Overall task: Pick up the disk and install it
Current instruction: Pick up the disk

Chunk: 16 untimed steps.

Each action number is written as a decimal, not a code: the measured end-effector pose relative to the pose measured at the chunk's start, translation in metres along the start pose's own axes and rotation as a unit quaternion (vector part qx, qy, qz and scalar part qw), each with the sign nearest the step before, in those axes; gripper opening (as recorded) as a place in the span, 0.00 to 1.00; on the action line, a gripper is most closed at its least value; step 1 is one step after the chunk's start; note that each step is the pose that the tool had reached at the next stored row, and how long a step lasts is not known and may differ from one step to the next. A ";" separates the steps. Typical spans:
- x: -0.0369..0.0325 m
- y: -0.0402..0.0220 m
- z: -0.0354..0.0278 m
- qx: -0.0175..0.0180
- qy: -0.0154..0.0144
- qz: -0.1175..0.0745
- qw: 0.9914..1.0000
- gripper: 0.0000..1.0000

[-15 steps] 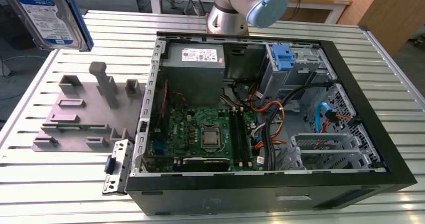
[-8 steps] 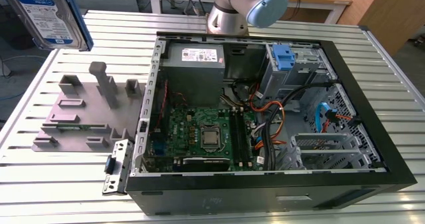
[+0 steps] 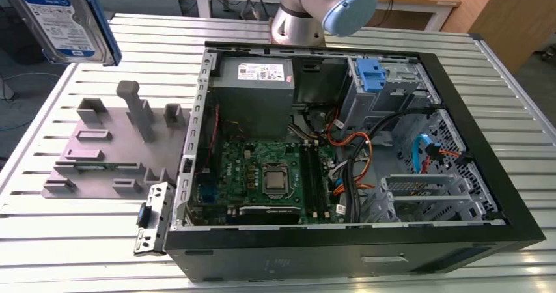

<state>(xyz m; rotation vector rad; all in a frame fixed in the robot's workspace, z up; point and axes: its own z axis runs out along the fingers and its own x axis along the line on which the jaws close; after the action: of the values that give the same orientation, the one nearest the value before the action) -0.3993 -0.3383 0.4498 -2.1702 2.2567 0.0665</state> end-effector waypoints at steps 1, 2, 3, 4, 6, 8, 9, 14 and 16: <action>0.0000 0.0000 -0.0011 0.000 0.000 0.000 1.000 0.35; -0.0001 0.0001 -0.0024 0.000 0.000 0.000 1.000 0.35; -0.0001 0.0001 -0.0037 0.000 0.000 0.000 1.000 0.35; -0.0002 0.0001 -0.0051 0.000 0.000 0.000 1.000 0.35; -0.0003 0.0002 -0.0081 0.000 0.000 0.000 1.000 0.35; -0.0004 0.0003 -0.0114 0.000 0.000 0.000 1.000 0.35; -0.0005 0.0003 -0.0133 0.000 0.000 0.000 1.000 0.35; -0.0008 0.0006 -0.0228 0.000 0.000 0.000 1.000 0.35; -0.0010 0.0007 -0.0267 0.000 0.001 0.000 1.000 0.35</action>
<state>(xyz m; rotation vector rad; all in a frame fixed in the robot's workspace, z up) -0.3993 -0.3383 0.4765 -2.1705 2.2573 0.0652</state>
